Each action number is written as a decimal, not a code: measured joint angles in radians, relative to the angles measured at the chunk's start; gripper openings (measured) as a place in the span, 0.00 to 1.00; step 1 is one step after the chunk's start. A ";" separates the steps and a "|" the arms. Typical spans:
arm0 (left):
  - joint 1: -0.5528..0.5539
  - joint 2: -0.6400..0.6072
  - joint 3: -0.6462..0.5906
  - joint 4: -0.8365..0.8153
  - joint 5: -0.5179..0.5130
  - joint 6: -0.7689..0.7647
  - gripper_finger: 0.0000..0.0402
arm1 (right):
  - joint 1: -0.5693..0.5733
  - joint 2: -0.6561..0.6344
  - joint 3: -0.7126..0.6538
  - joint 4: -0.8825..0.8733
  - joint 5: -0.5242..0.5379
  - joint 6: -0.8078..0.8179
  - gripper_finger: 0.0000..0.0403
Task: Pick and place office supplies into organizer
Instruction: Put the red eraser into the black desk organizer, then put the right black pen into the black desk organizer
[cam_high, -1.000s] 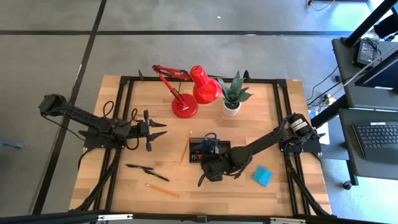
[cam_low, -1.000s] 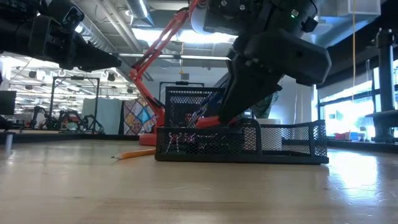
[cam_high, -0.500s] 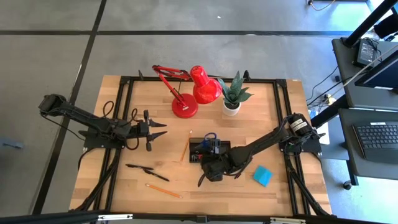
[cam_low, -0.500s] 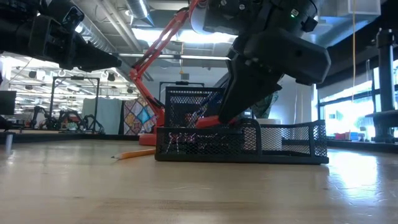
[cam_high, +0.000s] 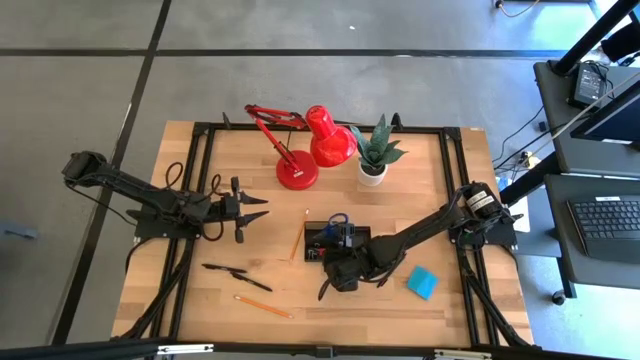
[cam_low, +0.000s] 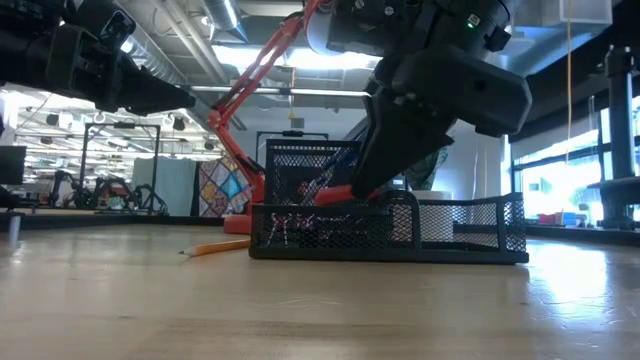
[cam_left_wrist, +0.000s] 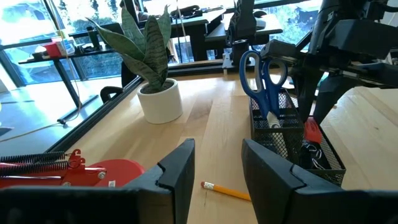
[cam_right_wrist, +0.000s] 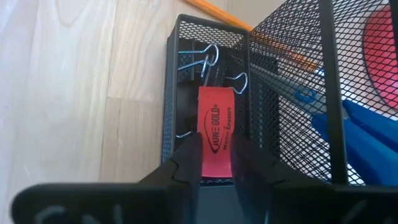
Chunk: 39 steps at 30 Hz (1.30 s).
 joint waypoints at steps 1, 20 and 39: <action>0.000 0.000 0.000 0.000 0.000 0.000 0.32 | 0.000 0.000 0.000 0.000 0.000 0.000 0.22; 0.000 0.000 0.000 0.000 0.000 0.000 0.32 | 0.003 0.000 0.009 -0.022 -0.010 0.025 0.32; 0.000 0.000 0.000 -0.031 0.000 0.000 0.32 | 0.213 -0.099 0.107 -0.494 -0.342 0.036 0.33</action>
